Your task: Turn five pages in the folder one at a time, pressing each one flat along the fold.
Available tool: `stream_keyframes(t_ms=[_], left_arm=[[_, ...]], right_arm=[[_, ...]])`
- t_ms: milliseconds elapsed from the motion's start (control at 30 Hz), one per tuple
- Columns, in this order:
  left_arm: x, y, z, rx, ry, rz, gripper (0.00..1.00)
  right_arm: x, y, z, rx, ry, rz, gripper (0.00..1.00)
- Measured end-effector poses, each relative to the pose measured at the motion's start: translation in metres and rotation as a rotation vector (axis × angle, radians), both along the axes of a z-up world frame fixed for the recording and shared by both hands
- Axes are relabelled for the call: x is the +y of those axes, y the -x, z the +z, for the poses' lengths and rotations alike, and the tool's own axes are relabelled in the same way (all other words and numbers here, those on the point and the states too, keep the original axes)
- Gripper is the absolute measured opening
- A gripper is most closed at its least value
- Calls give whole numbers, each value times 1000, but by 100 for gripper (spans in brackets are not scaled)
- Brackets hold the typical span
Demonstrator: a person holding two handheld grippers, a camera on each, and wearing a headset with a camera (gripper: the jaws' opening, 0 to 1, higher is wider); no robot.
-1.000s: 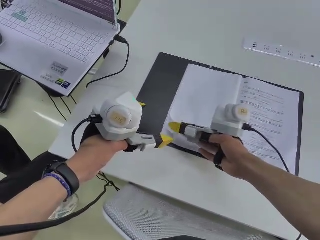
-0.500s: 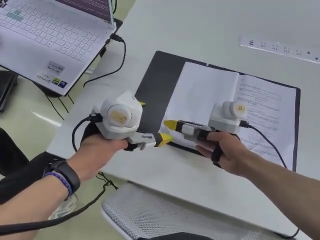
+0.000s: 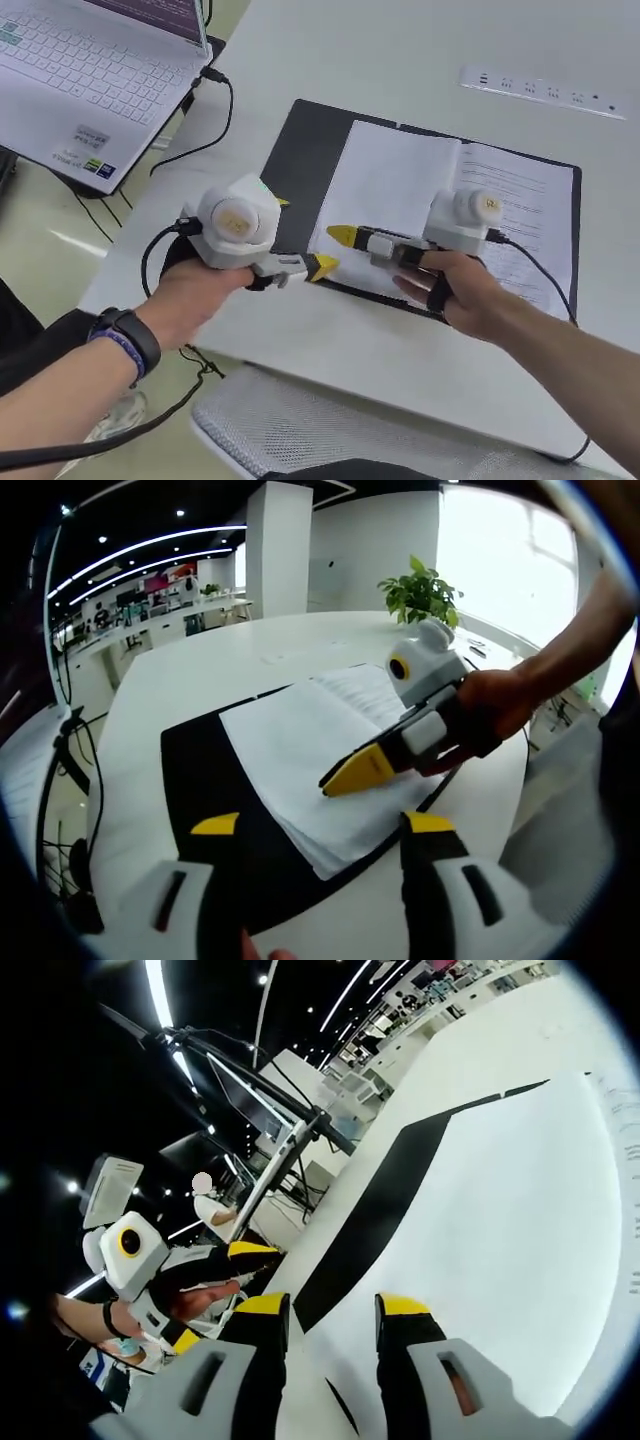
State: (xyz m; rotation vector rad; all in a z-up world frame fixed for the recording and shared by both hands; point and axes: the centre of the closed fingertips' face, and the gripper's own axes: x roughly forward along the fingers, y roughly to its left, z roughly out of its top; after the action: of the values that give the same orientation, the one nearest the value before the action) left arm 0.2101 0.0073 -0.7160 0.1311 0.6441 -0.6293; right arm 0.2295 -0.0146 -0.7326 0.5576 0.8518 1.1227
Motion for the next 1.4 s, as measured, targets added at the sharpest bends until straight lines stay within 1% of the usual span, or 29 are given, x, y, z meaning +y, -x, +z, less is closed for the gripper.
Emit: stream_keyframes(t_ms=[67,133,233,400,633,700,800,833,900,933,1000,1067,1100,1133,1167,1233,1267,1333,1400], left_arm=[[-5,-2,-1,0,5,-10,59],[-10,-4,-3,5,26,-14,57],[-15,-5,-9,13,32,-19,52],[-22,-4,-24,38,25,-37,45],[-31,-2,-40,64,24,-44,33],[-30,0,-46,69,1,-49,29],[-28,1,-52,74,3,-43,20],[-25,2,-56,76,-18,-40,19],[-24,4,-60,86,-23,-42,17],[-23,6,-64,87,-35,-44,16],[-19,8,-69,85,-81,-55,11],[-17,9,-72,84,-91,-57,8],[-15,9,-74,82,-111,-57,6],[-13,9,-75,75,-124,-56,4],[-13,7,-73,59,-125,-47,1],[-10,8,-73,61,-135,-36,0],[-12,8,-73,55,-136,-39,0],[-13,10,-71,45,-150,-46,0],[-14,10,-69,46,-150,-43,0]], right_arm=[[-8,-6,4,-18,3,-11,32],[-16,-12,8,-27,4,-25,32],[-28,-19,12,-47,12,-40,32],[-48,-28,15,-66,20,-71,32],[-71,-33,13,-70,30,-105,31],[-77,-35,13,-67,28,-119,31],[-83,-37,12,-71,32,-128,31],[-84,-37,12,-75,35,-125,31],[-87,-38,11,-80,37,-128,31],[-89,-39,11,-80,36,-130,31],[-92,-40,11,-81,34,-137,31],[-94,-41,10,-80,34,-140,31],[-96,-42,9,-81,33,-140,31],[-97,-42,9,-83,32,-139,31],[-99,-42,8,-84,28,-140,32],[-103,-44,4,-81,34,-144,31],[-105,-44,3,-86,43,-142,31],[-109,-46,2,-84,41,-145,31],[-111,-49,2,-88,38,-148,31]])
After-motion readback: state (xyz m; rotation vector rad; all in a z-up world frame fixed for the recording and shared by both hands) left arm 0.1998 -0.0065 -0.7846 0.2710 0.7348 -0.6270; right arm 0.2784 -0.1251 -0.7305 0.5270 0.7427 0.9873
